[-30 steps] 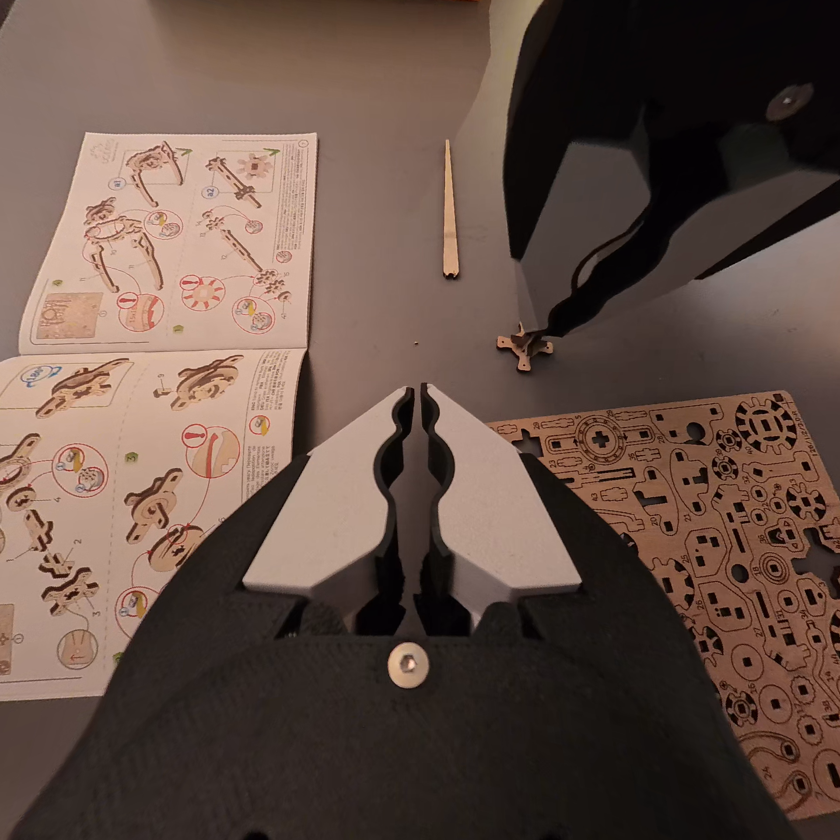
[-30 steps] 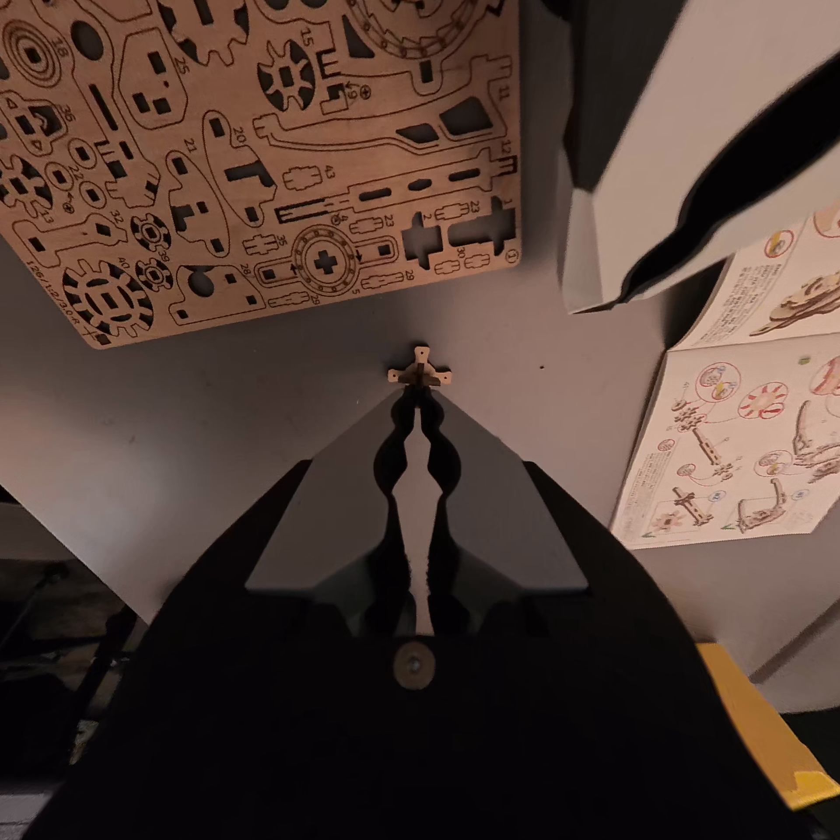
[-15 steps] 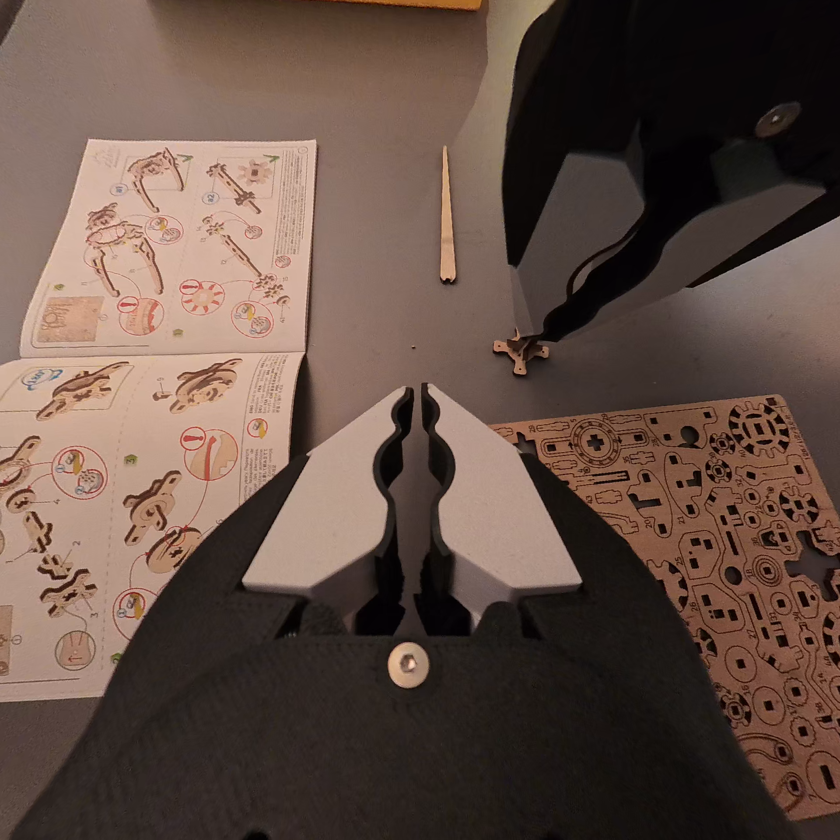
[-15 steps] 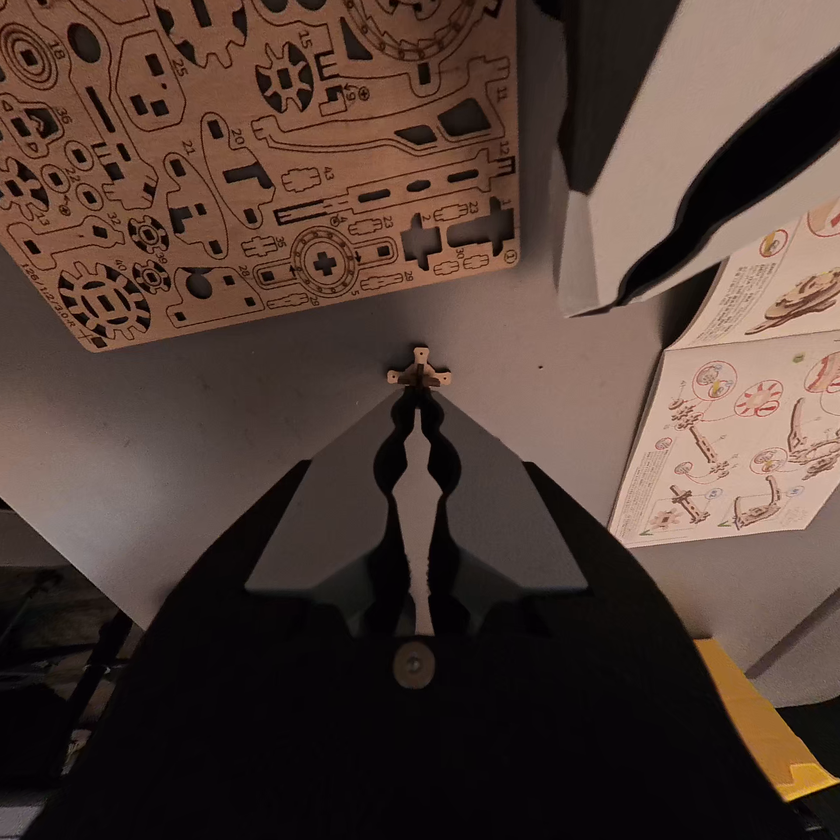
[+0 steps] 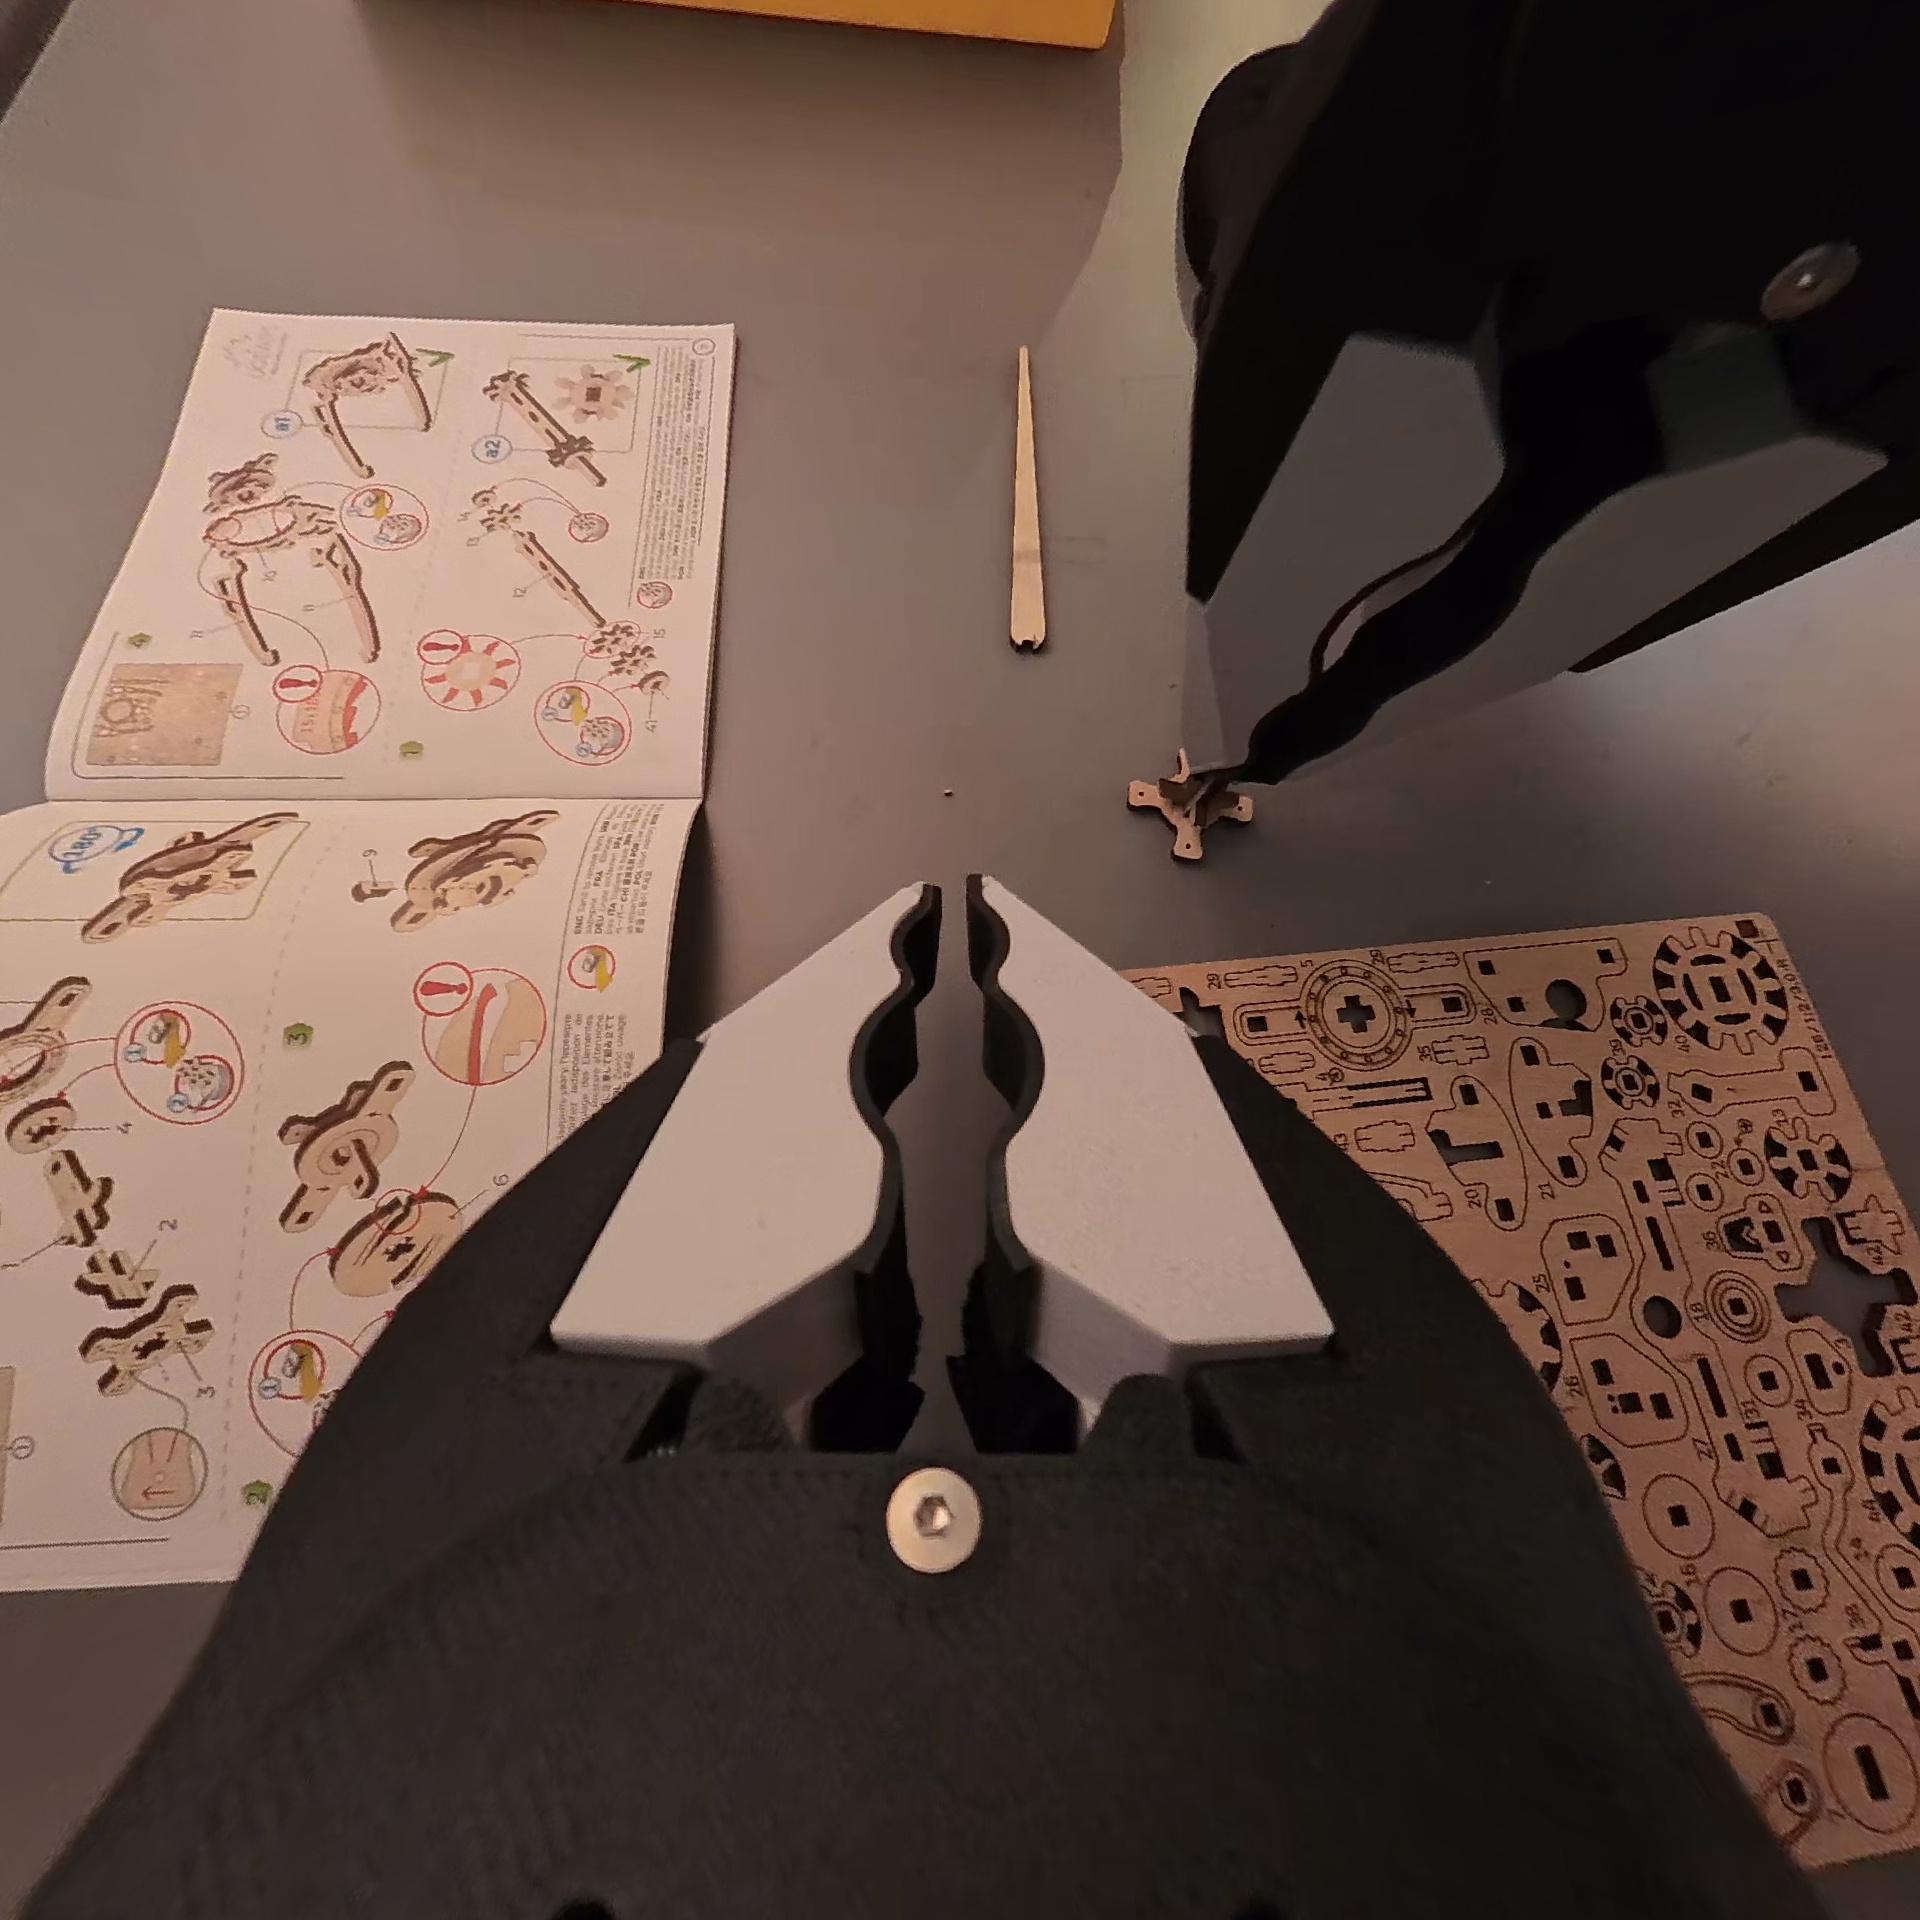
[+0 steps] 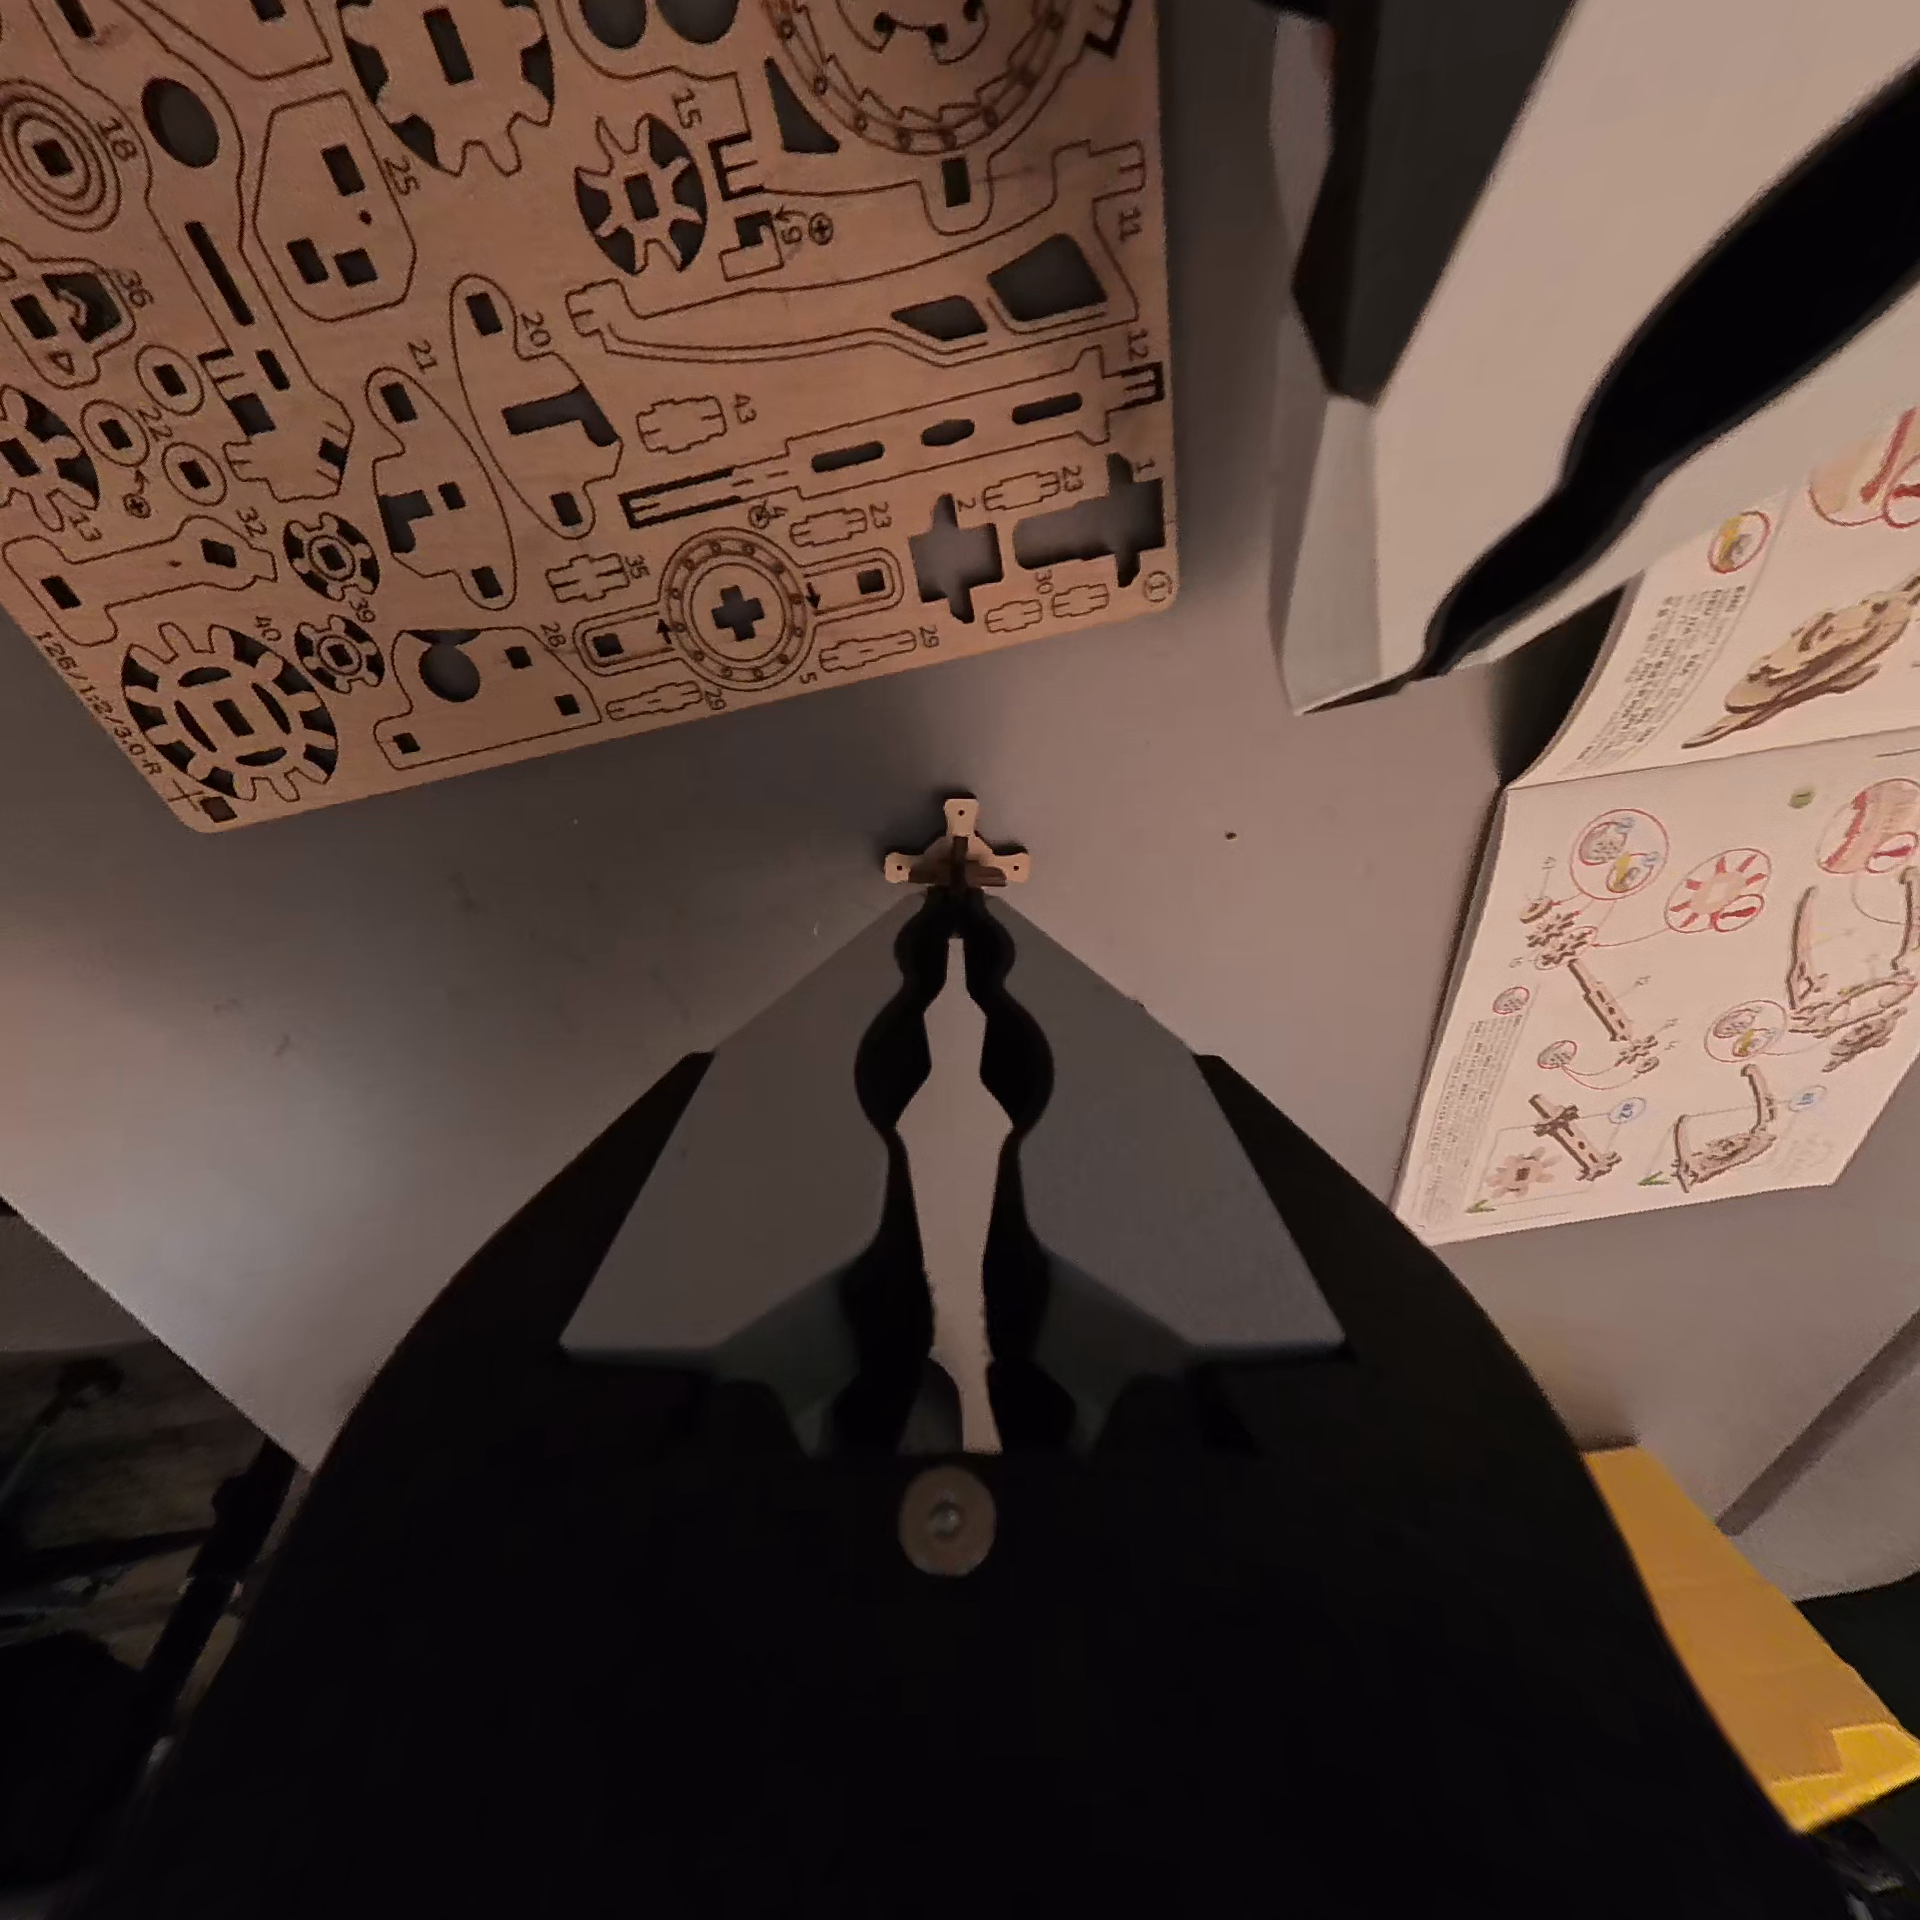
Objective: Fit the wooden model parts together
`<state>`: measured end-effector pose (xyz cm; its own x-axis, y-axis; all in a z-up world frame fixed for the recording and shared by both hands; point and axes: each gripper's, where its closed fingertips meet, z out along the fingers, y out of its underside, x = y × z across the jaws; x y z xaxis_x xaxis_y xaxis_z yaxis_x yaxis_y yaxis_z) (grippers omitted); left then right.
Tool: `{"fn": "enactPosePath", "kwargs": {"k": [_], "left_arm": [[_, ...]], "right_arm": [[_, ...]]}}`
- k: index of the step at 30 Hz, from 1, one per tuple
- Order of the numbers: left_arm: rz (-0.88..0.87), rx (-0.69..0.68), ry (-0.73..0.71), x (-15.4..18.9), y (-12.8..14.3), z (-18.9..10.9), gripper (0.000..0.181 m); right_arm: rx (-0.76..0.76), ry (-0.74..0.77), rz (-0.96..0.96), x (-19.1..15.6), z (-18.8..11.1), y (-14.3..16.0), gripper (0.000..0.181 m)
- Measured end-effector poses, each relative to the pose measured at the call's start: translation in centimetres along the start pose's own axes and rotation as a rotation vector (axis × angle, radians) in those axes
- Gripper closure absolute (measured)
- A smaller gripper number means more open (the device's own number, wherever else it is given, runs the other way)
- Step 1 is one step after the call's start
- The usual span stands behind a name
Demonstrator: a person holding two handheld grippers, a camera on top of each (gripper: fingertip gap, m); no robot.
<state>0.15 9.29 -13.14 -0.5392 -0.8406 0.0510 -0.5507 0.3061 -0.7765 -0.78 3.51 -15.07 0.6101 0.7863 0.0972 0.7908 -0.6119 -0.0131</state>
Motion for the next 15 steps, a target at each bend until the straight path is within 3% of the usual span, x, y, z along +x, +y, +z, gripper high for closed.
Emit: {"fn": "enactPosePath", "kwargs": {"k": [1,8,10,13,15], "left_arm": [[0.001,-0.003,0.003,0.1,0.1,0.1,0.178],[0.006,-0.030,0.019,0.3,0.7,0.6,0.176],[0.005,-0.015,0.025,0.3,0.5,0.5,0.174],[0.013,0.069,0.031,0.4,-1.0,-0.2,0.170],[-0.002,0.164,0.075,0.9,-2.5,-1.1,0.168]], "right_arm": [[0.017,0.012,0.002,0.0,0.0,0.0,0.181],[0.108,0.071,0.046,0.7,-0.2,-0.1,0.180],[0.178,0.025,0.098,0.7,-0.5,-0.1,0.180],[0.424,-0.116,0.293,1.5,-2.7,-0.4,0.180],[0.751,-0.328,0.457,2.1,-6.2,-1.3,0.180]]}}
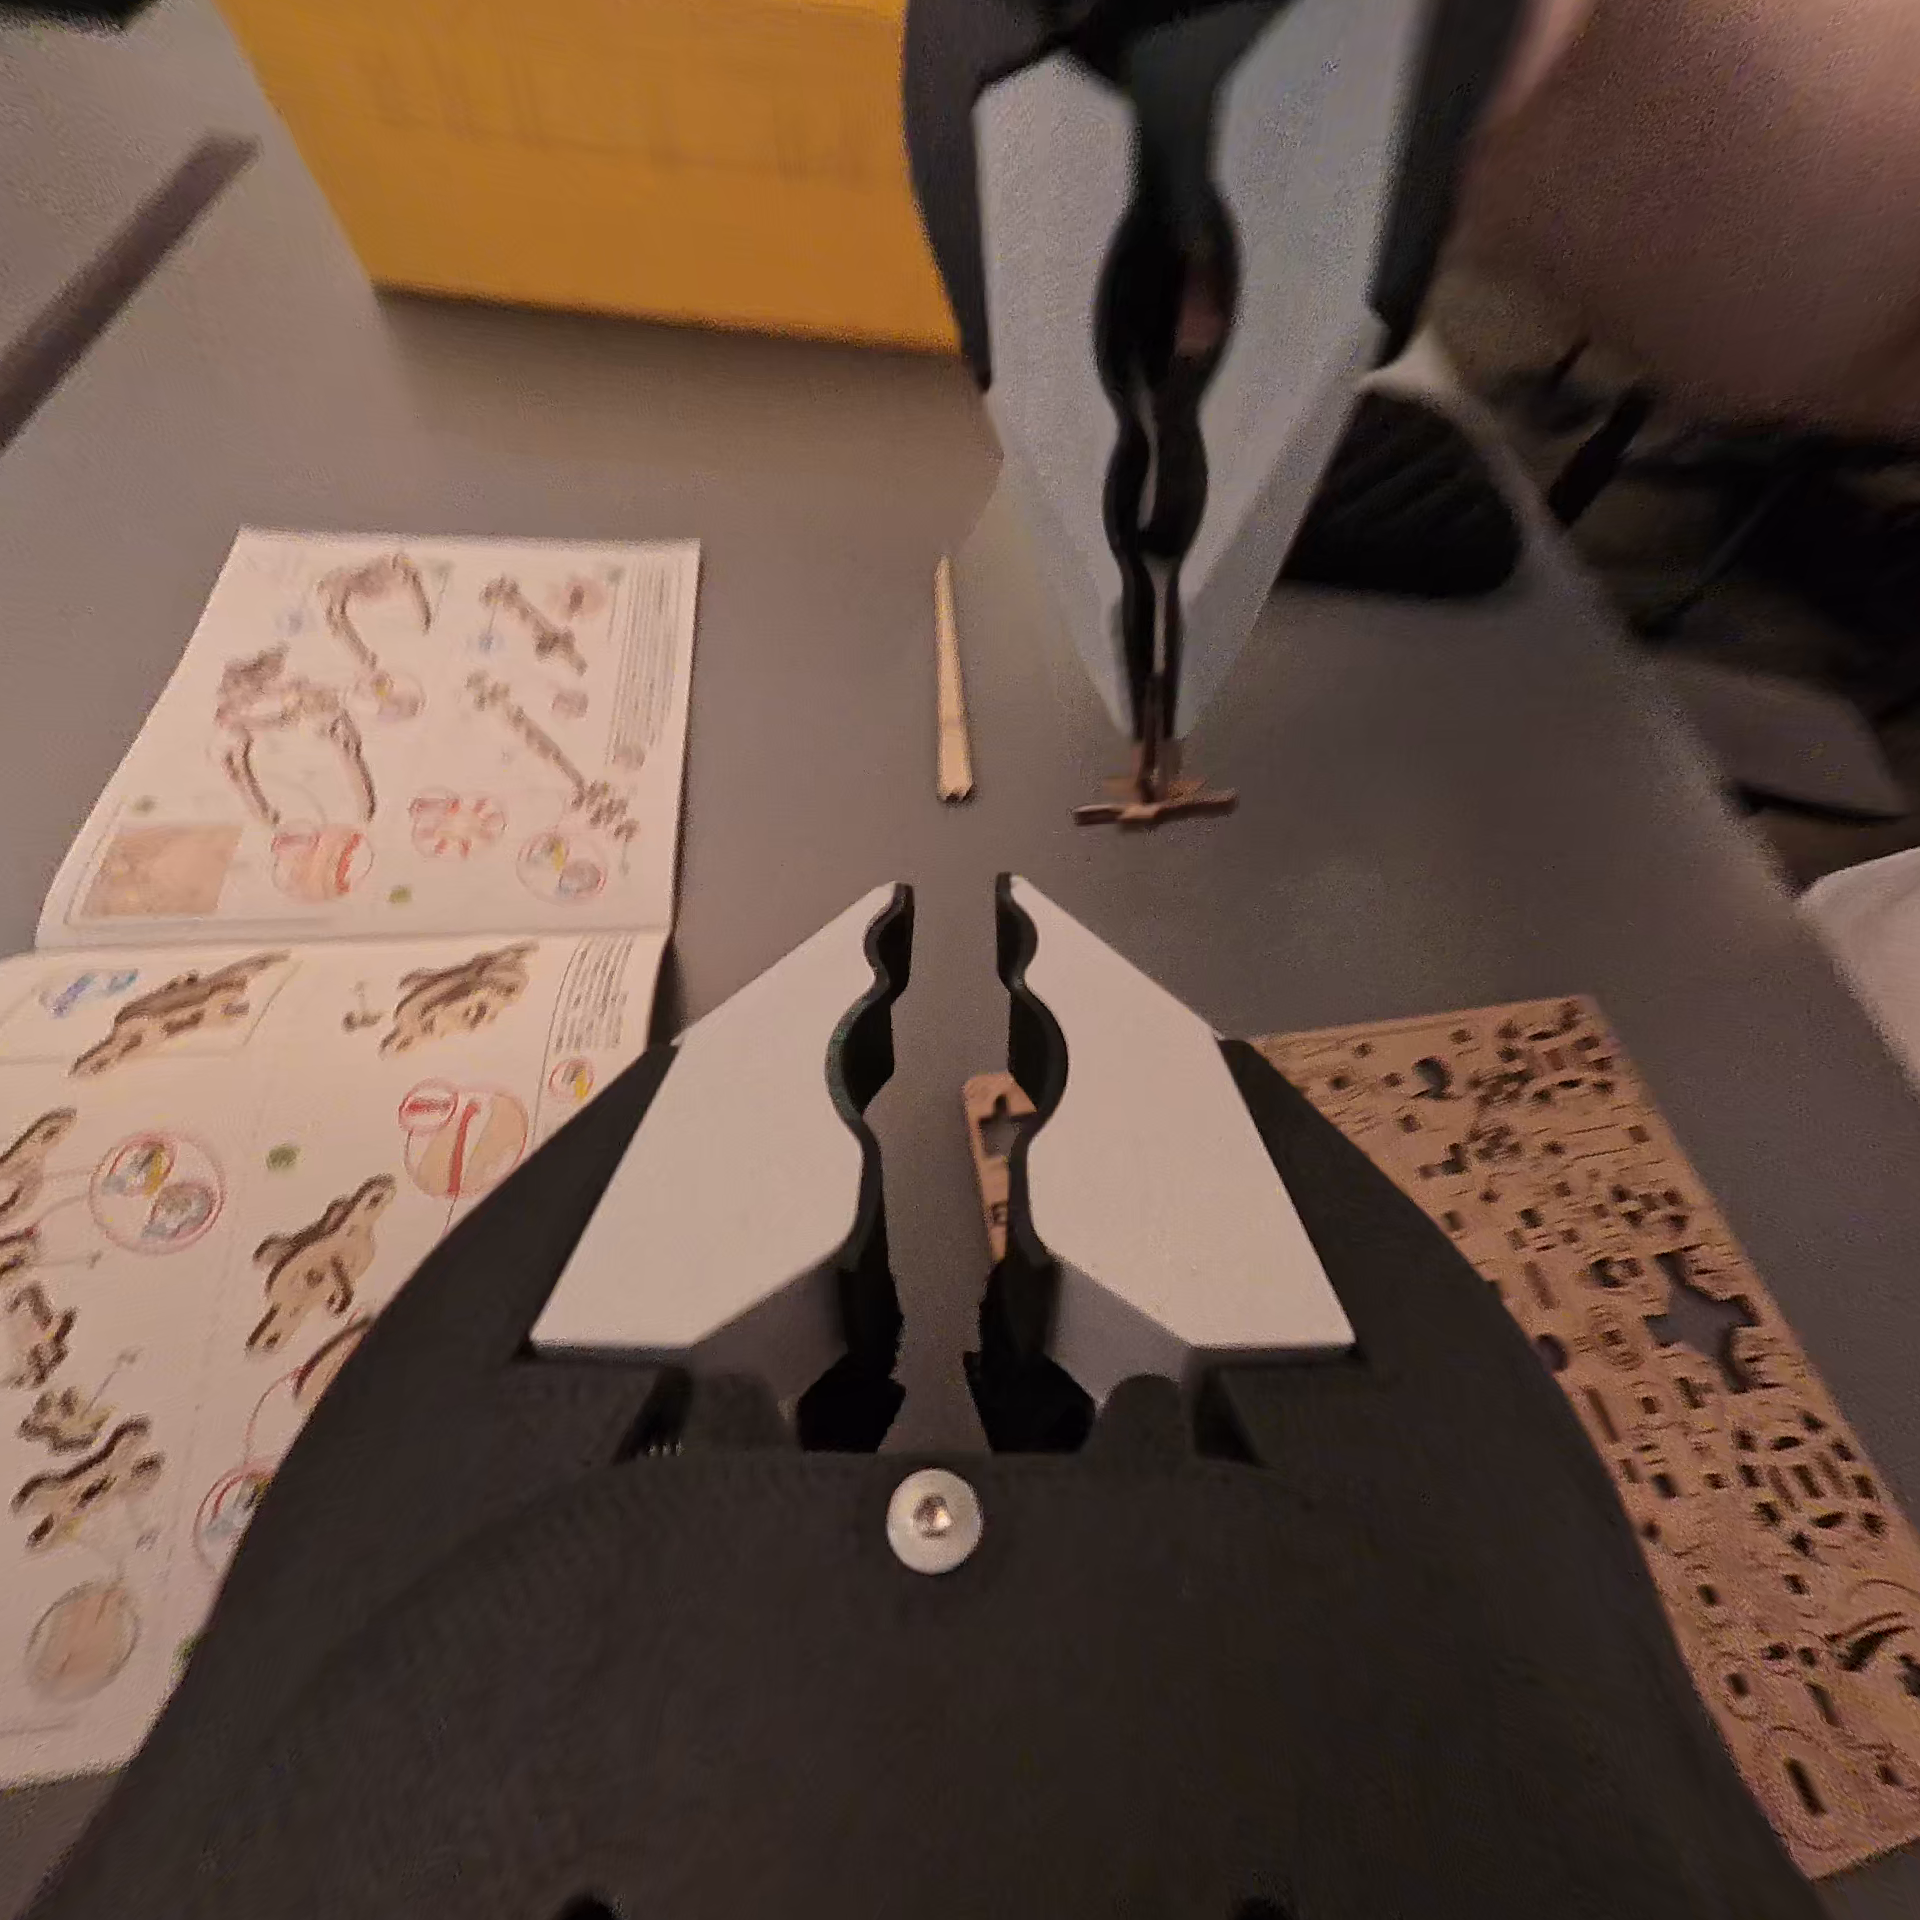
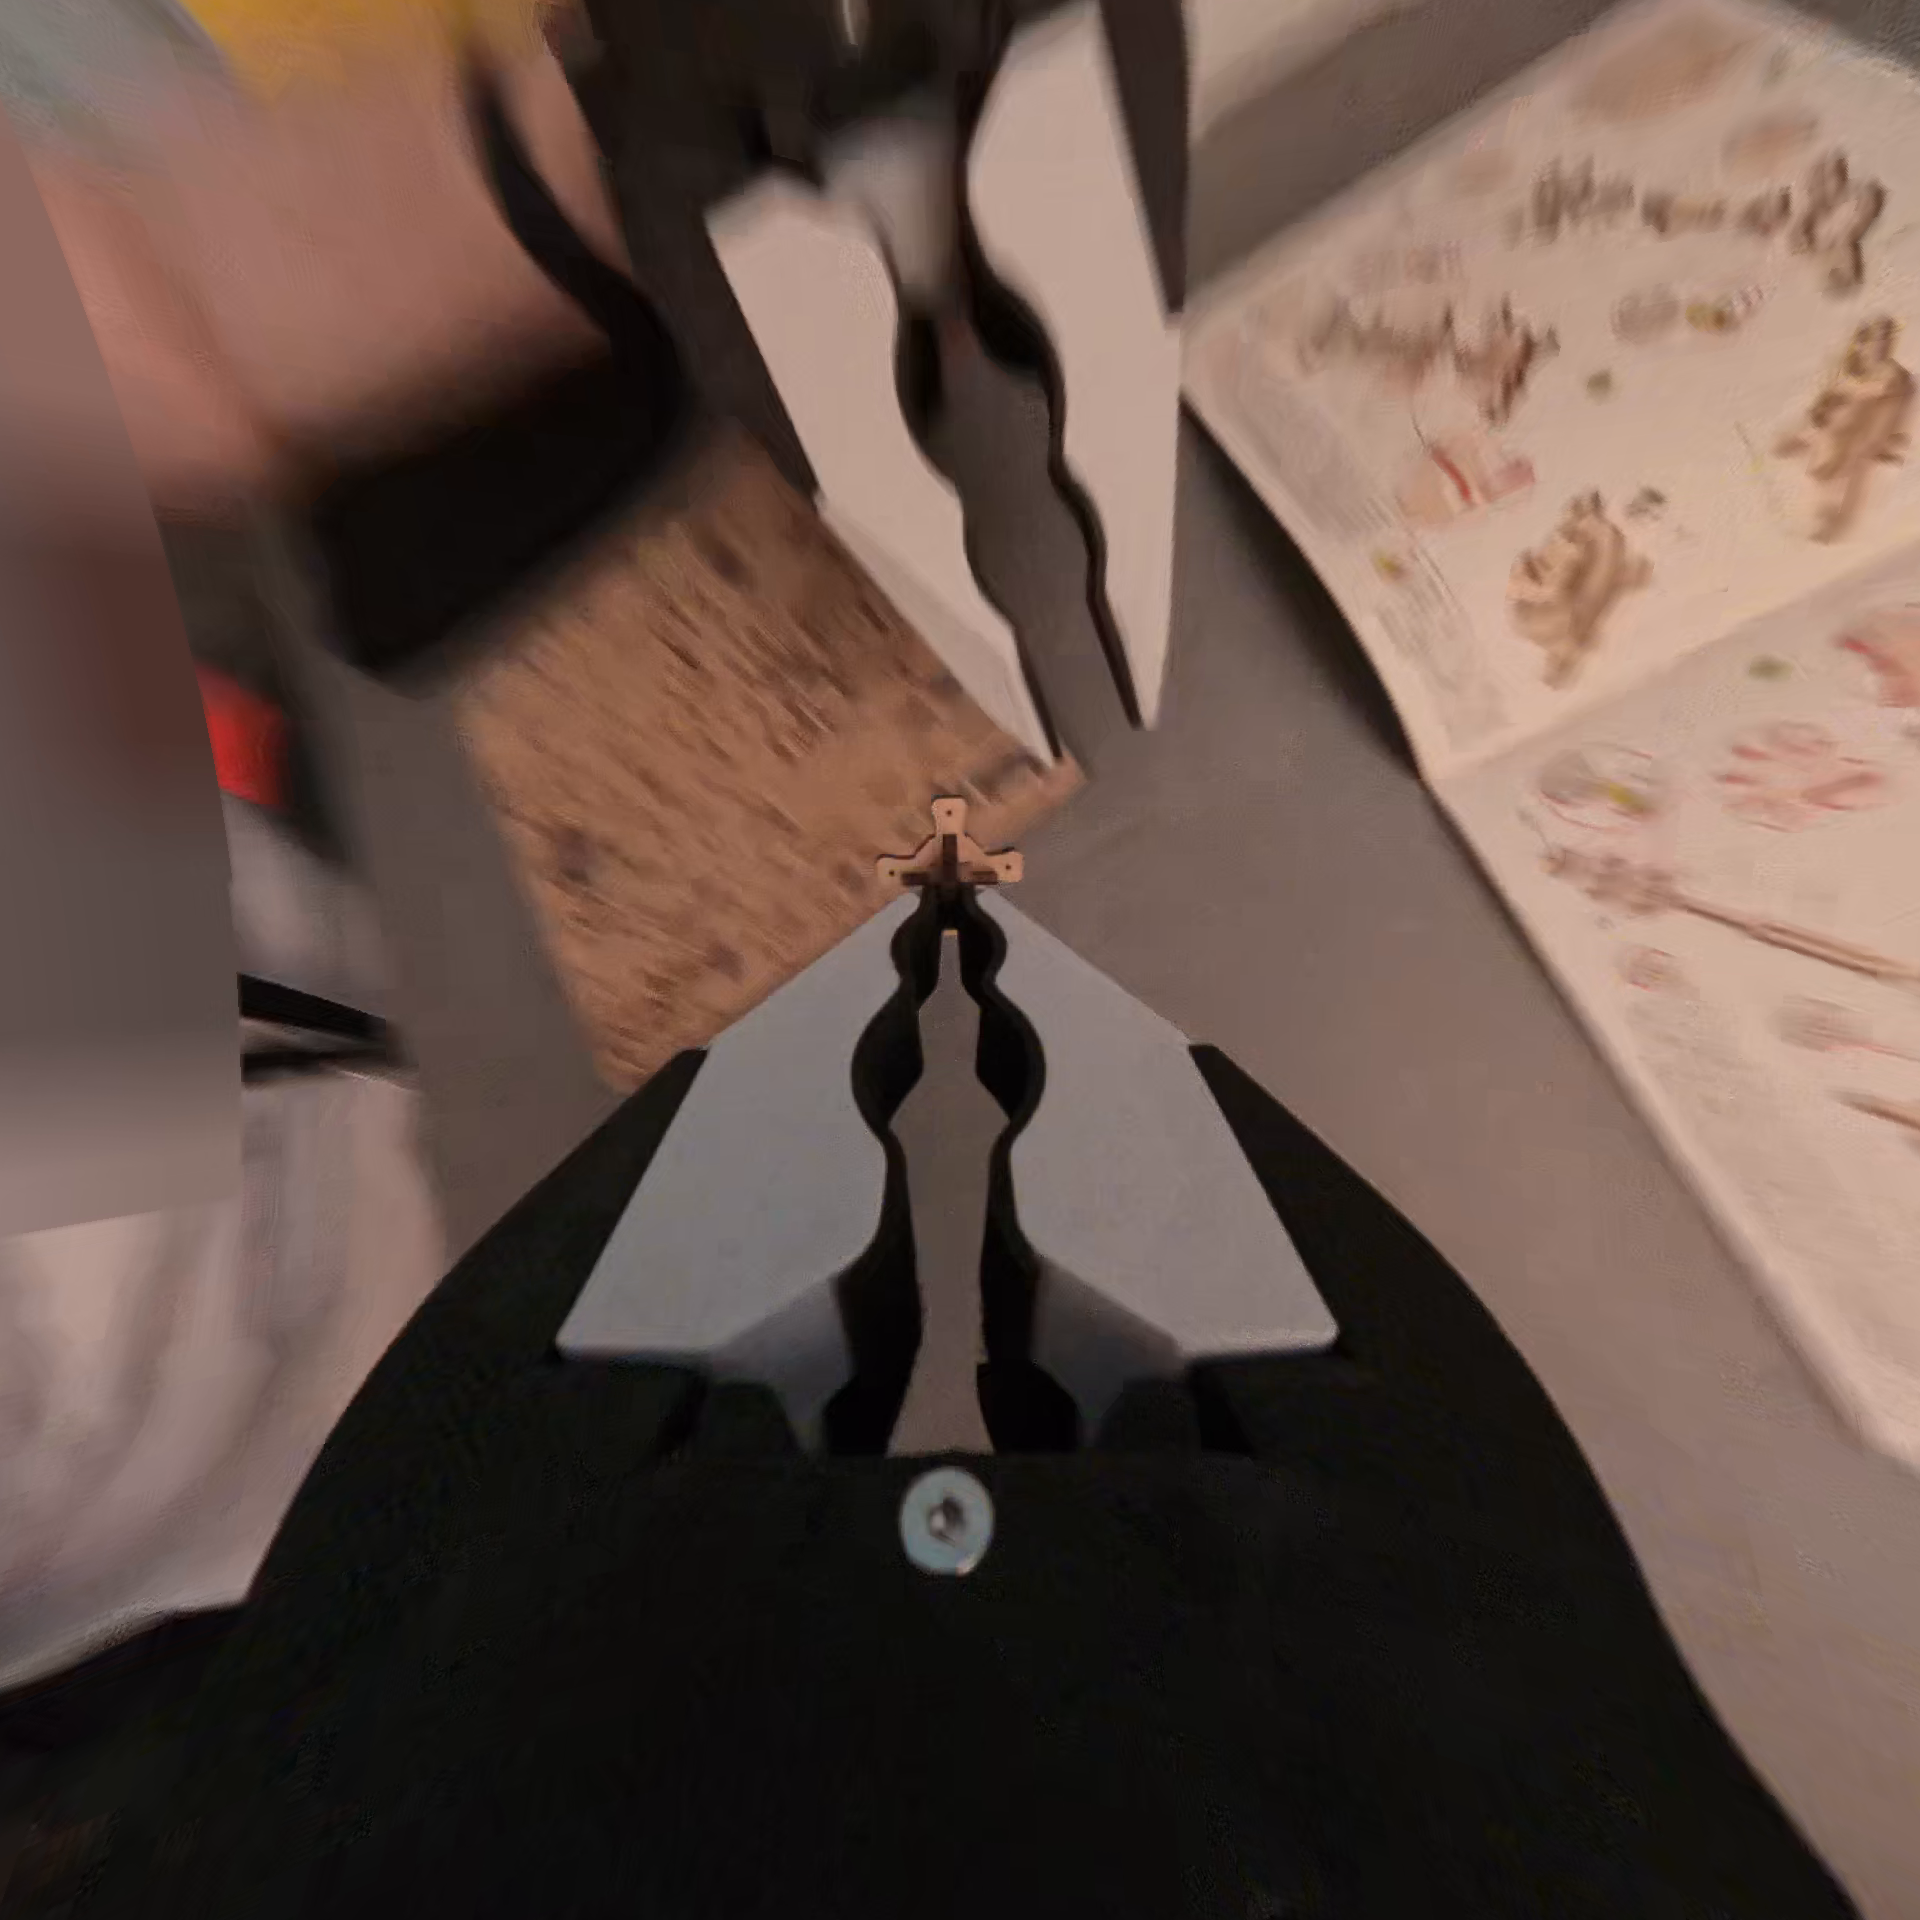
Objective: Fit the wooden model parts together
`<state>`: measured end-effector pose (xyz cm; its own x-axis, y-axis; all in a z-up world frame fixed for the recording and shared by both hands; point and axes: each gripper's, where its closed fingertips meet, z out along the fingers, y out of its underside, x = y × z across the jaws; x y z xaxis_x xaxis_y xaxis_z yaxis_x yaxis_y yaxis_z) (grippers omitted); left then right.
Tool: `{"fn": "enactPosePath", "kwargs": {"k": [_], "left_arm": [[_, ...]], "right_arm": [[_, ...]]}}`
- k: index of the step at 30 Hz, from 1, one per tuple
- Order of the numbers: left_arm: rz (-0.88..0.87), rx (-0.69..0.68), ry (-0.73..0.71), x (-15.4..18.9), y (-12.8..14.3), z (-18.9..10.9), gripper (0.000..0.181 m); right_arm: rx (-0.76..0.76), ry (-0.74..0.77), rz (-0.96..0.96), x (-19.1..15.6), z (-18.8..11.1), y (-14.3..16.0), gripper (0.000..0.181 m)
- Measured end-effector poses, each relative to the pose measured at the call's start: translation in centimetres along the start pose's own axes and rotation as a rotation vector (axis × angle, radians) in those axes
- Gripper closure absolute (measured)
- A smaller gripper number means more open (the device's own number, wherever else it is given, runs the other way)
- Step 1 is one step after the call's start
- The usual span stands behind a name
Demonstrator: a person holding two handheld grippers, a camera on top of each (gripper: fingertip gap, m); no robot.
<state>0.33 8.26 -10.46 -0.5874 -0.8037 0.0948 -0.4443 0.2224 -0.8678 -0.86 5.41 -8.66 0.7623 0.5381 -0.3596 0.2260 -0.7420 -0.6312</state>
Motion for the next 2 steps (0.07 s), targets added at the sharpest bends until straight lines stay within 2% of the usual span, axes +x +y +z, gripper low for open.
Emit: {"fn": "enactPosePath", "kwargs": {"k": [2], "left_arm": [[-0.020,0.127,0.079,1.1,-2.0,-1.0,0.167]], "right_arm": [[0.334,-0.376,0.158,-2.7,-3.7,-3.3,0.181]]}}
